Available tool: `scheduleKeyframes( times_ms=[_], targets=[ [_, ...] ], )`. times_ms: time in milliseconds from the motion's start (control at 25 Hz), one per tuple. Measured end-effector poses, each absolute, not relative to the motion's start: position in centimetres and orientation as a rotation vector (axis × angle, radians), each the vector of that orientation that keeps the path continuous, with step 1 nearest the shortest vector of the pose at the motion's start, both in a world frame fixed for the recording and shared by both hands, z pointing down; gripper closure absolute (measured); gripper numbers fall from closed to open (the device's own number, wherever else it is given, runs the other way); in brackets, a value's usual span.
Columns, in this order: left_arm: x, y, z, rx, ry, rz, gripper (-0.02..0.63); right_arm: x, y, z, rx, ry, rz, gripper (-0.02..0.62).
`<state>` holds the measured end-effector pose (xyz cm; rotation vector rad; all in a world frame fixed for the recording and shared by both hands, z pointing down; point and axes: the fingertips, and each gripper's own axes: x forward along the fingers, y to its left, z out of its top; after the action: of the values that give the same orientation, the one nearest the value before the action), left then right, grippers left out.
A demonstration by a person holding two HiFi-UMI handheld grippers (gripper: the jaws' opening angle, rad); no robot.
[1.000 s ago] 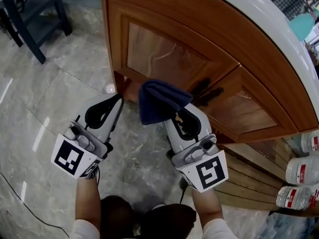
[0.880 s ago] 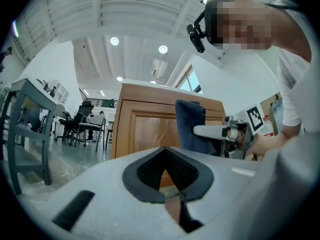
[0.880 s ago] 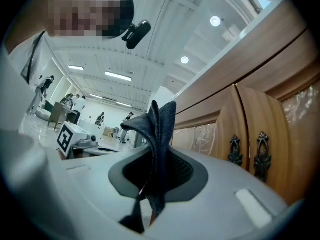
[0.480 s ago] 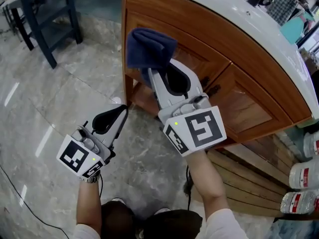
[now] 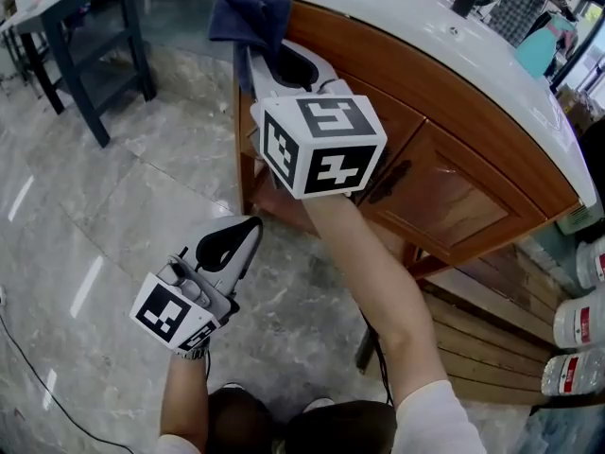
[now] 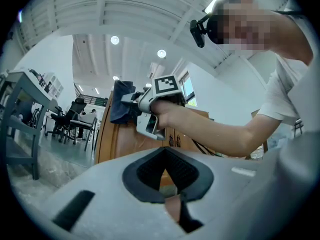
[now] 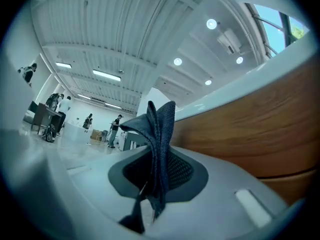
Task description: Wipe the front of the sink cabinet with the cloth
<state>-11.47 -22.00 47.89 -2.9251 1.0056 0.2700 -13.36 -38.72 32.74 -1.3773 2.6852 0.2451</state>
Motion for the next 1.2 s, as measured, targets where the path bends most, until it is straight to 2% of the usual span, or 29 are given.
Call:
scheduleKeyframes(
  times_ms=[560,1200],
  targets=[
    [-10.7,-20.8,48.4,-2.927,0.946,0.243,0.603,-13.3,-41.2,34.2,-1.467,2.619,-0.001,0.534],
    [-9.6,-20.5,48.7,-2.951,0.847,0.252,0.603,-1.5,-35.4,33.4,-1.623,2.425,-0.02,0.534]
  ],
)
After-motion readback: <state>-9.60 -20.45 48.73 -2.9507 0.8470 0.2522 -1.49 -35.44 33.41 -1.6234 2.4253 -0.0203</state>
